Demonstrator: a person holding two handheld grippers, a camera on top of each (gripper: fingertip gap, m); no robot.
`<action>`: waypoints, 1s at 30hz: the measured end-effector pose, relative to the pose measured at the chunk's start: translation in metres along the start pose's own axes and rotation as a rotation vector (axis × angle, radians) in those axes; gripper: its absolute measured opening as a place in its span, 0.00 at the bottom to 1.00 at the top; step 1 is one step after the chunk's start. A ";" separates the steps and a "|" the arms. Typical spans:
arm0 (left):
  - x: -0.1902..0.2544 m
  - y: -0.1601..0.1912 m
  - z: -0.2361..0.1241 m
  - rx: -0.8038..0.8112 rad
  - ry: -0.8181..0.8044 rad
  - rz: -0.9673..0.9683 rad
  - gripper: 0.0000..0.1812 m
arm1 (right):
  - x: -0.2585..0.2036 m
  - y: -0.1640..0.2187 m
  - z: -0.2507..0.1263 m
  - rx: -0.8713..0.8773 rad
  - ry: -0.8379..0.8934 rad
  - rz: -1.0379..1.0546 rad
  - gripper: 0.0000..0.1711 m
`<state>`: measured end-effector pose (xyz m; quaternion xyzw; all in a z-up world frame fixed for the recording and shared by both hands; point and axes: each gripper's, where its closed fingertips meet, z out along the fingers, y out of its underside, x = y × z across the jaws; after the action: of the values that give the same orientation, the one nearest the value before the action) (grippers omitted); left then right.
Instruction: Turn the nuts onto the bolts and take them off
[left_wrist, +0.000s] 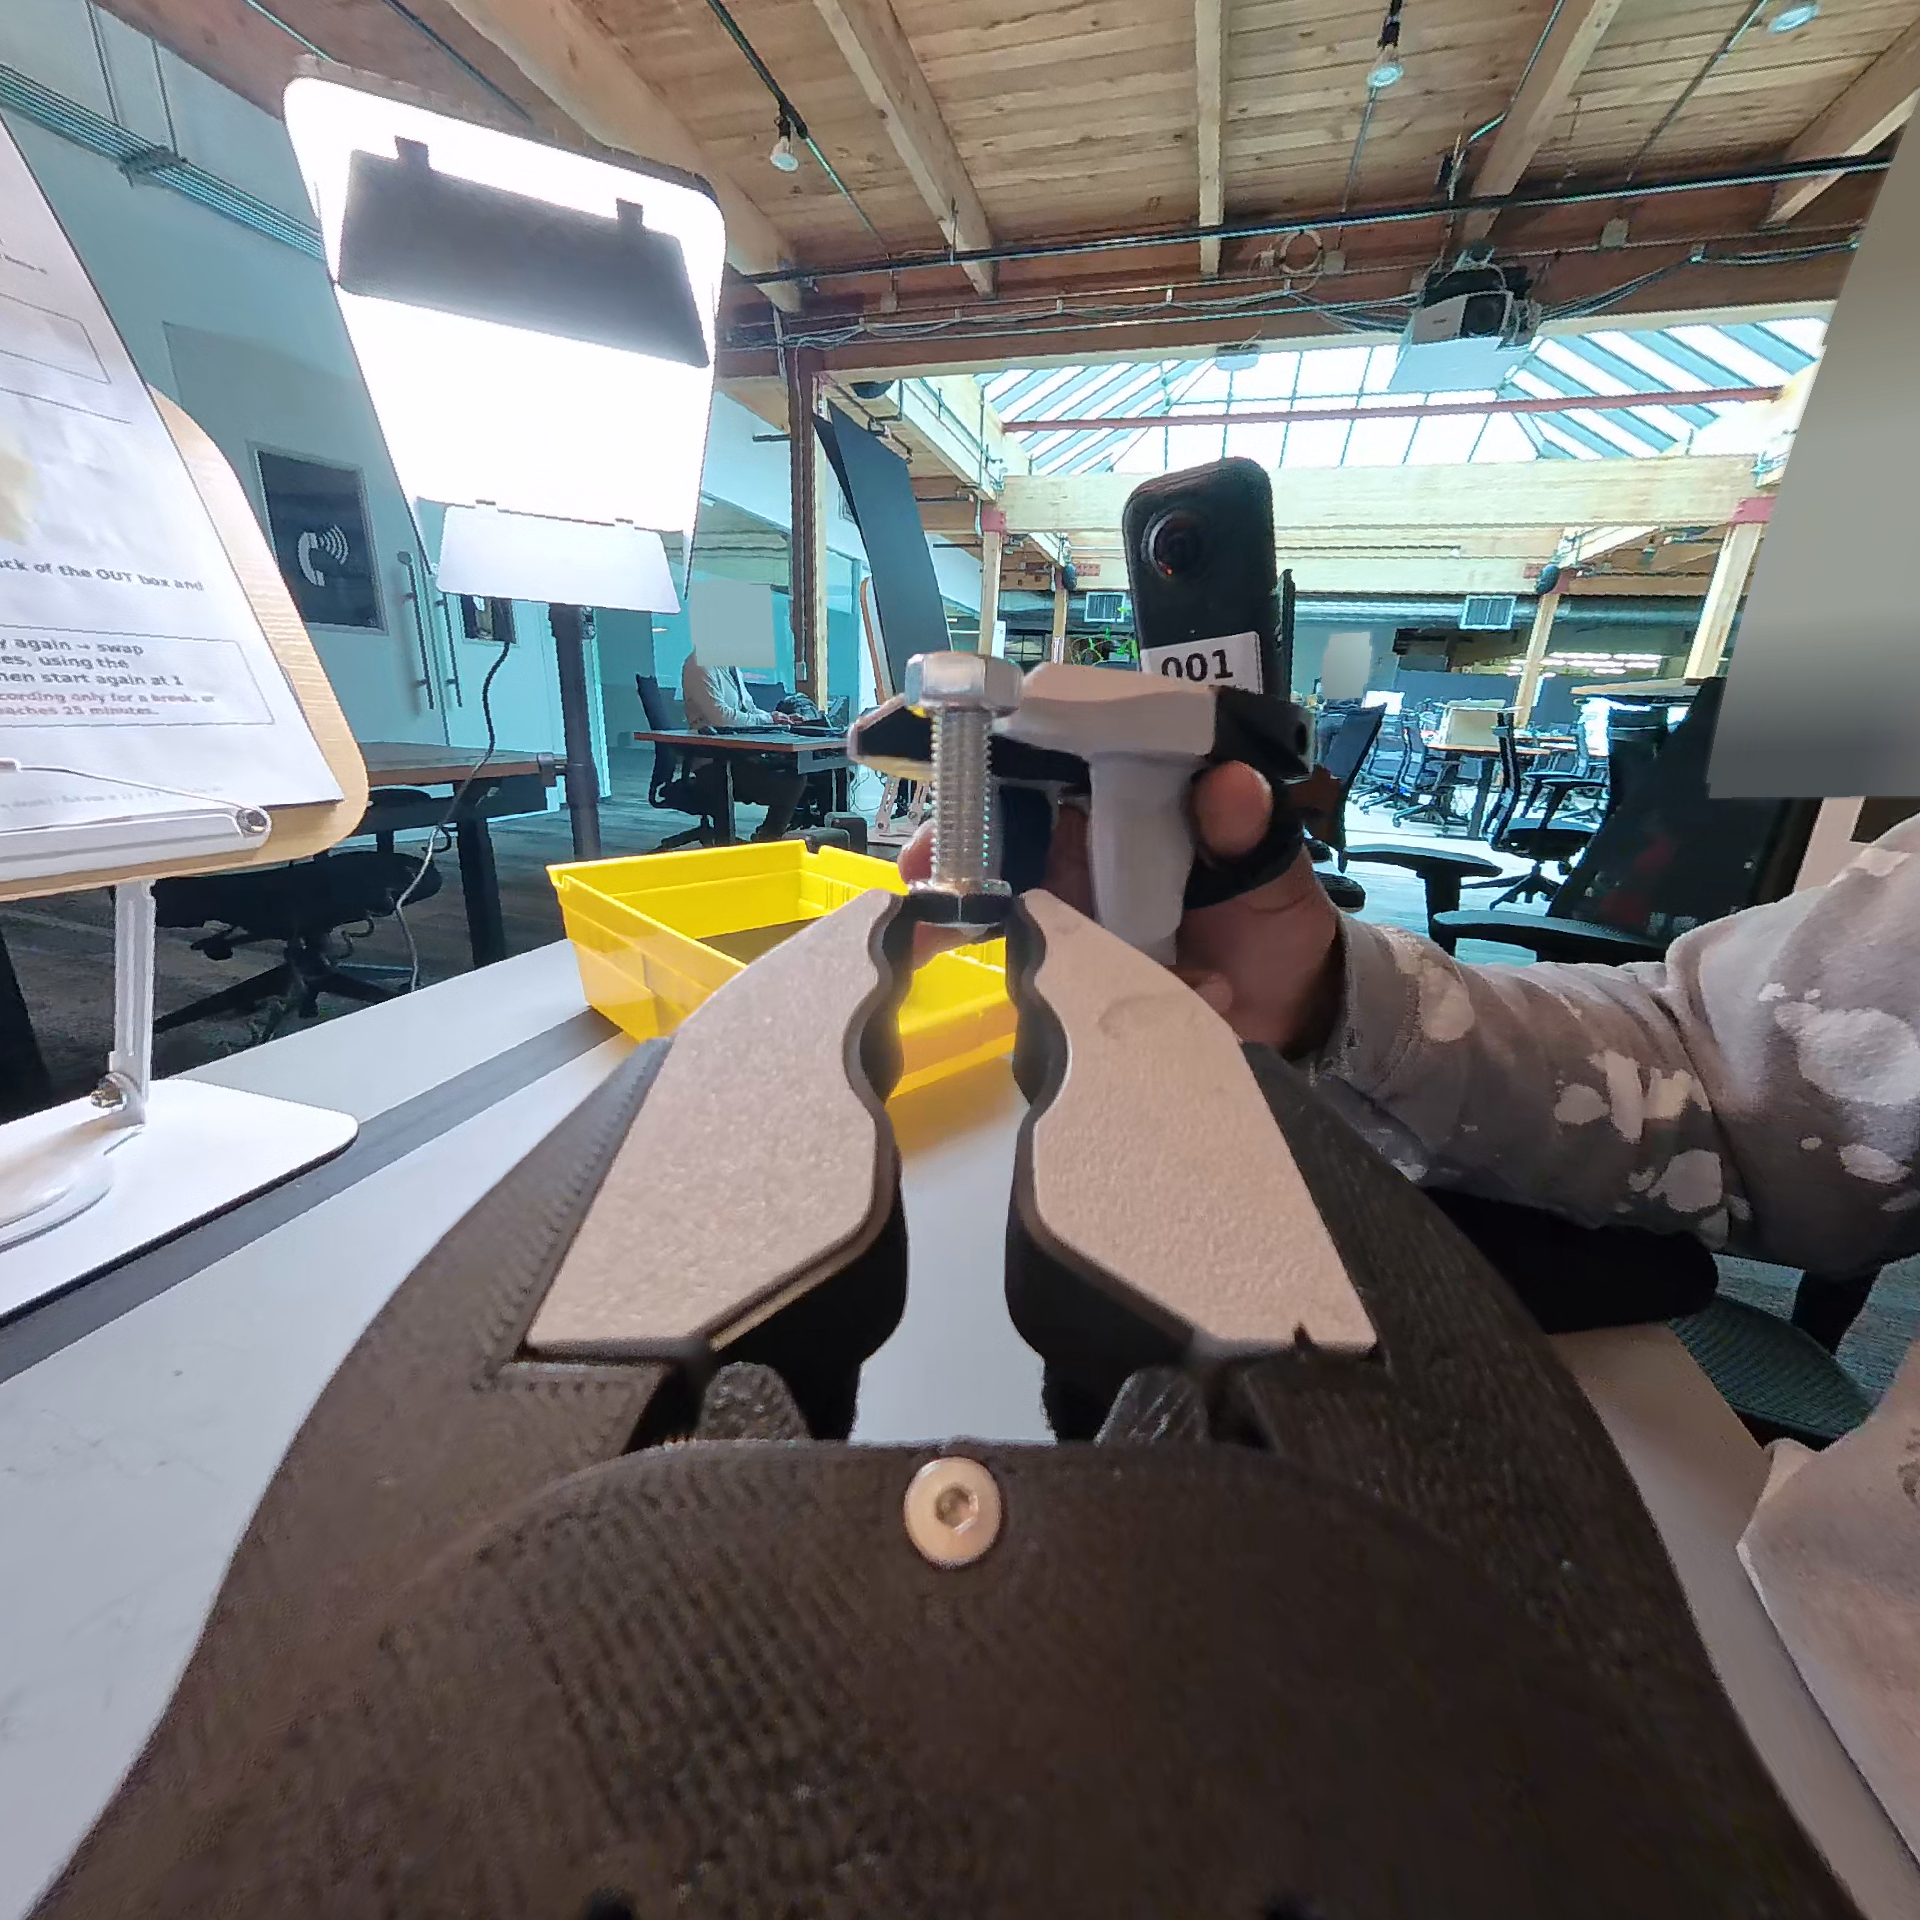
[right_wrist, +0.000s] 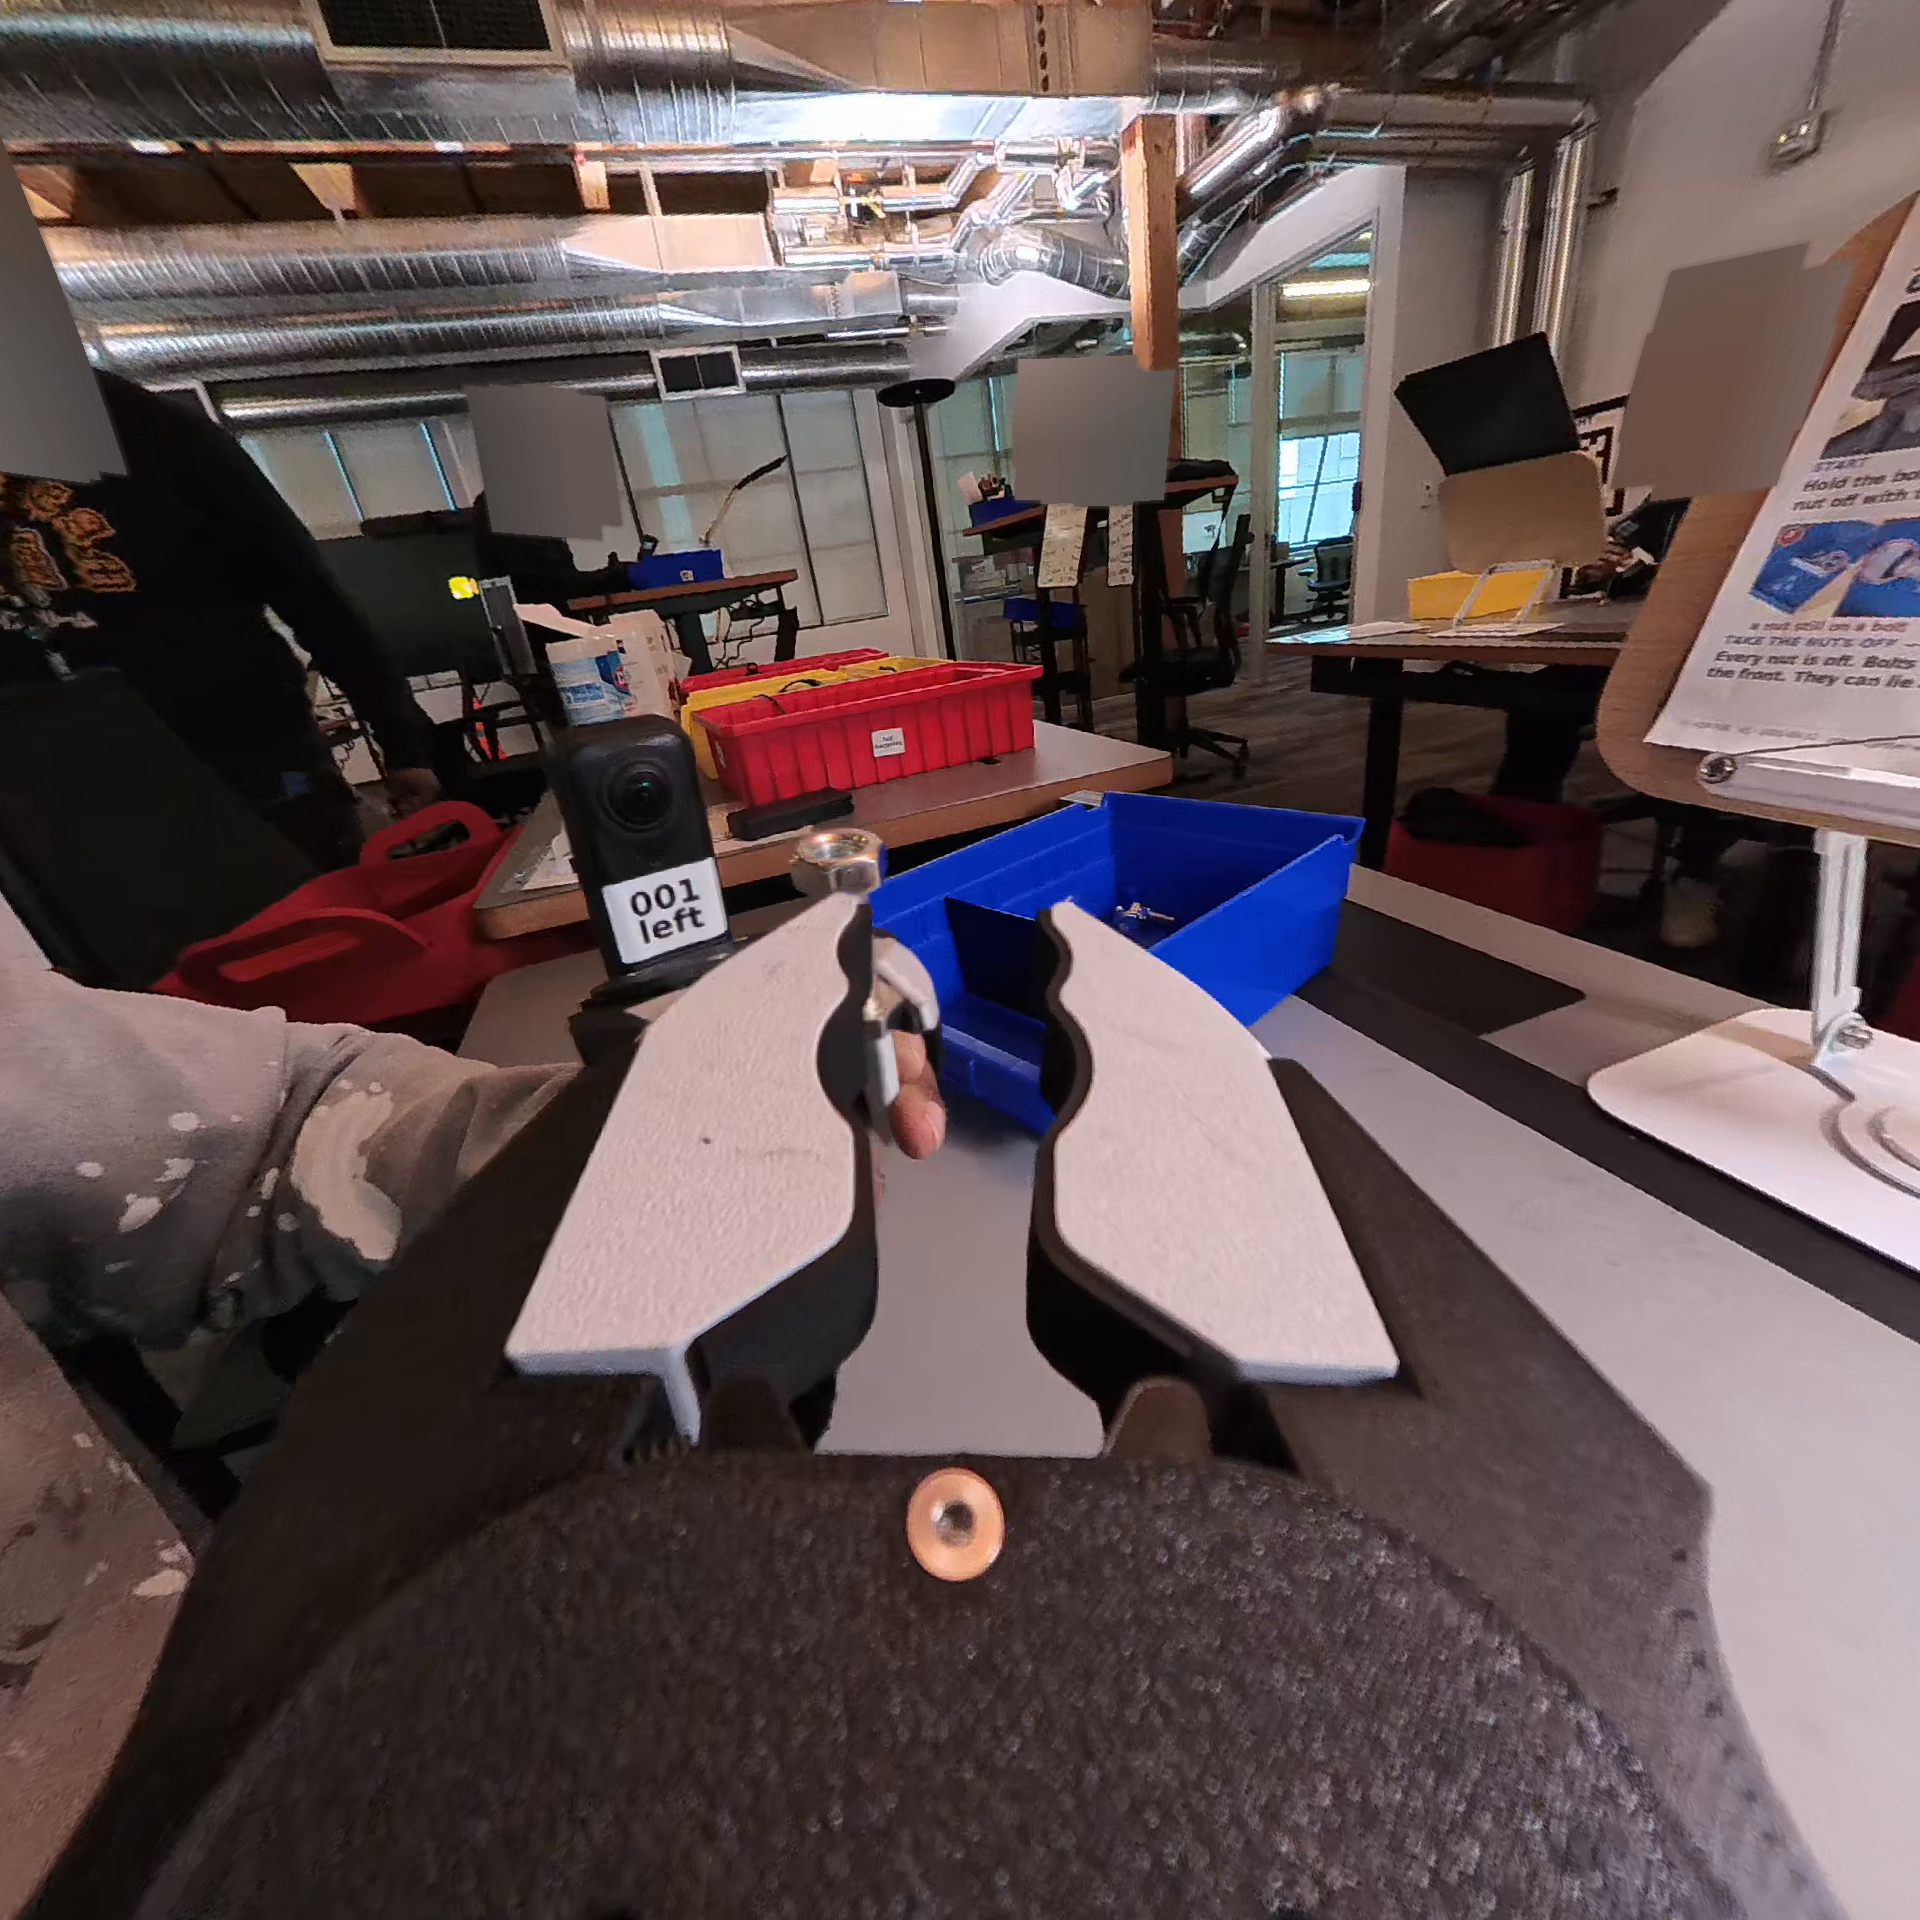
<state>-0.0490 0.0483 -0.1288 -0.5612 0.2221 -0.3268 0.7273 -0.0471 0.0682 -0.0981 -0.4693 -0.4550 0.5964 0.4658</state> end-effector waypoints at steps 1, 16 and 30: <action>0.000 0.001 0.000 -0.002 0.000 0.000 0.10 | -0.004 0.000 0.001 0.000 -0.013 -0.004 0.18; 0.007 0.009 0.004 -0.032 0.038 -0.023 0.10 | -0.011 -0.030 -0.009 0.041 -0.065 -0.043 0.10; 0.007 0.014 0.006 -0.072 0.036 -0.001 0.10 | 0.247 0.070 -0.178 -0.811 0.887 -0.010 0.10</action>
<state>-0.0368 0.0498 -0.1406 -0.5814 0.2463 -0.3290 0.7022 0.0878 0.3194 -0.2259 -0.8115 -0.4108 0.1202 0.3978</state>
